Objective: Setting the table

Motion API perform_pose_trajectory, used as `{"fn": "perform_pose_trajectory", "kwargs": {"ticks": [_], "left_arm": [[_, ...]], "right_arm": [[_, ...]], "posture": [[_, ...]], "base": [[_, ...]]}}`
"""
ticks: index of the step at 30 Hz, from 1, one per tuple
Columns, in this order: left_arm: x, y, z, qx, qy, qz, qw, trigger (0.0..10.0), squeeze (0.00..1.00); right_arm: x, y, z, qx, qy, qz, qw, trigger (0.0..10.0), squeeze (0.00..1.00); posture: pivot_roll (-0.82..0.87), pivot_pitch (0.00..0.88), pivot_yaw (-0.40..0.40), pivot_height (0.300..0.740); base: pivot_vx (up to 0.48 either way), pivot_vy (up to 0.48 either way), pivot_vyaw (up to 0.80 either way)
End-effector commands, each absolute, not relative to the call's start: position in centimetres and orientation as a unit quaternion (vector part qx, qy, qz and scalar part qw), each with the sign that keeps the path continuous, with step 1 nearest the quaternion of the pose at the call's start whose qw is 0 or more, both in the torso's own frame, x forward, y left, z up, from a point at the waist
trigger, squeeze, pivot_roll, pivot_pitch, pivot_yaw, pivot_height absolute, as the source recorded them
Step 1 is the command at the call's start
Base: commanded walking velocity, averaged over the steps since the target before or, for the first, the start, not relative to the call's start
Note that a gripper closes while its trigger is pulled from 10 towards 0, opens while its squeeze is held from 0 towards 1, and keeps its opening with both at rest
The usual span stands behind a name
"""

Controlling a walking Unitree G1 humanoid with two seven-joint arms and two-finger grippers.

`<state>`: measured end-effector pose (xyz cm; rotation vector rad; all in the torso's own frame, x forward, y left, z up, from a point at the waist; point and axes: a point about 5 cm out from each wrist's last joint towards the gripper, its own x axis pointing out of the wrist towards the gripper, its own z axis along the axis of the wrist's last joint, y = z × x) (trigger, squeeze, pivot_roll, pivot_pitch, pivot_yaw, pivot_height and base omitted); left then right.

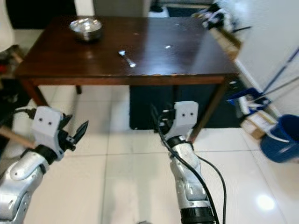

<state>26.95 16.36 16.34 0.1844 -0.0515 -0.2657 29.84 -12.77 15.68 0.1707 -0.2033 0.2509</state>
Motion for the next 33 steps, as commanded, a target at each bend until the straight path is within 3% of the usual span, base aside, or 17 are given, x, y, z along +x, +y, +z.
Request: {"fn": "perform_pose_trajectory", "kwargs": {"ticks": [1, 24, 33], "left_arm": [[27.01, 17.0, 15.63, 0.102, -0.016, -0.106, 0.989, 10.0, 0.0], [27.29, 16.18, 15.87, 0.104, -0.032, -0.117, 0.987, 10.0, 0.0], [27.26, 16.18, 15.86, 0.104, -0.031, -0.122, 0.987, 10.0, 0.0]], "right_arm": [[29.8, -12.04, 15.96, 0.093, -0.102, 0.148, 0.979, 10.0, 0.0], [29.59, -12.42, 15.96, 0.102, -0.103, 0.141, 0.979, 10.0, 0.0], [29.66, -12.4, 15.96, 0.098, -0.102, 0.137, 0.98, 10.0, 0.0]], "posture": [[-0.02, 0.0, 0.045, 0.74], [-0.04, 0.0, 0.044, 0.74], [-0.04, 0.0, 0.05, 0.74]], "base": [[0.356, 0.0, 0.0], [0.405, 0.0, 0.0], [0.417, 0.0, -0.32]]}}
